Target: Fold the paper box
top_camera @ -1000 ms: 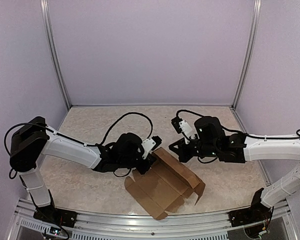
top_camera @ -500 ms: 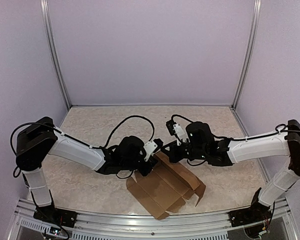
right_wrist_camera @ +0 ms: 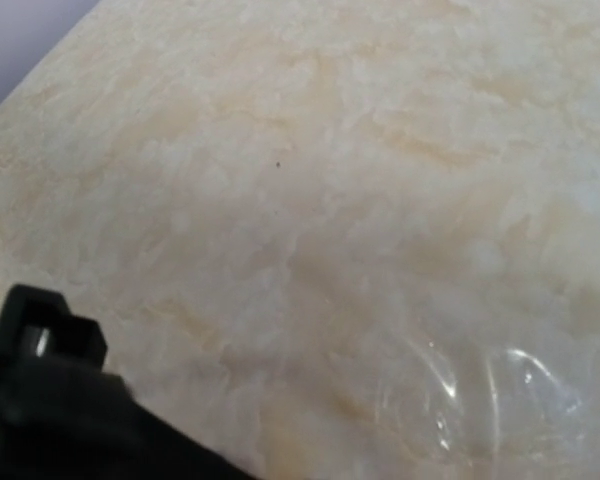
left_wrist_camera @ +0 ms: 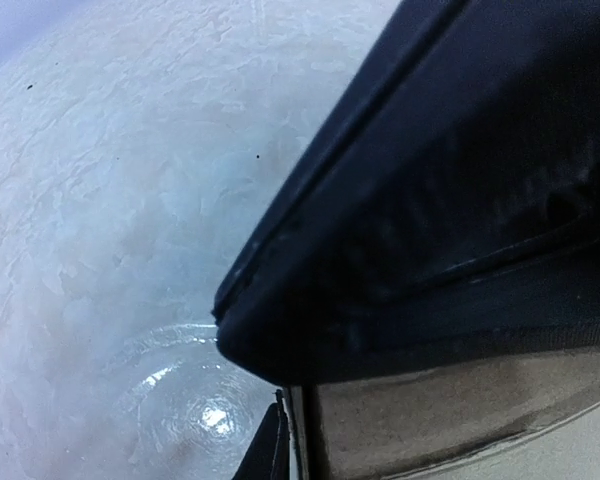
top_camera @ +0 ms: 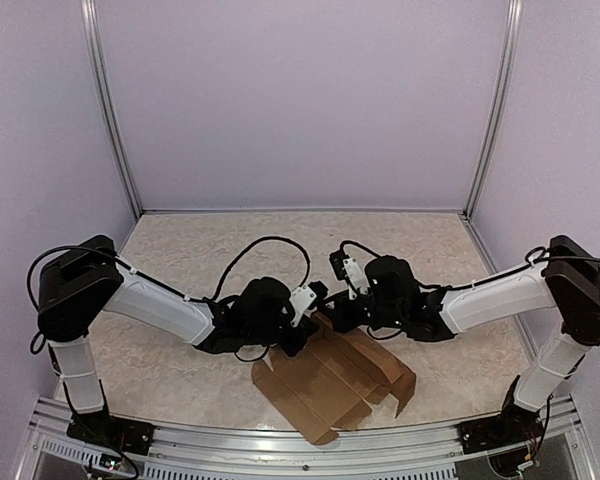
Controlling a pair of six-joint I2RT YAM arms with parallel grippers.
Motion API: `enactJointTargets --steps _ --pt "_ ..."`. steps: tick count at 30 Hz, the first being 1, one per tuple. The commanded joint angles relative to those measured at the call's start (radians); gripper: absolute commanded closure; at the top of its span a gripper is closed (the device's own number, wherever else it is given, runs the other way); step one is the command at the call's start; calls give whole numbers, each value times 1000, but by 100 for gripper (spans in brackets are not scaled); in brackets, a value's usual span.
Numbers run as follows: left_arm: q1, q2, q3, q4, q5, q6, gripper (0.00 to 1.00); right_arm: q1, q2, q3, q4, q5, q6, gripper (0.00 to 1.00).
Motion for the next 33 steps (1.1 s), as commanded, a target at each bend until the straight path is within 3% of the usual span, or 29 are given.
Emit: enactJointTargets --steps 1,5,9,33 --pt "-6 21 -24 45 2 -35 86 -3 35 -46 28 4 32 100" --pt "-12 19 -47 66 -8 -59 75 8 36 -65 37 15 35 100" --pt "-18 17 -69 79 -22 -75 71 21 32 -69 33 36 29 100" --pt "-45 9 -104 168 -83 -116 70 131 73 -5 -26 189 26 100"
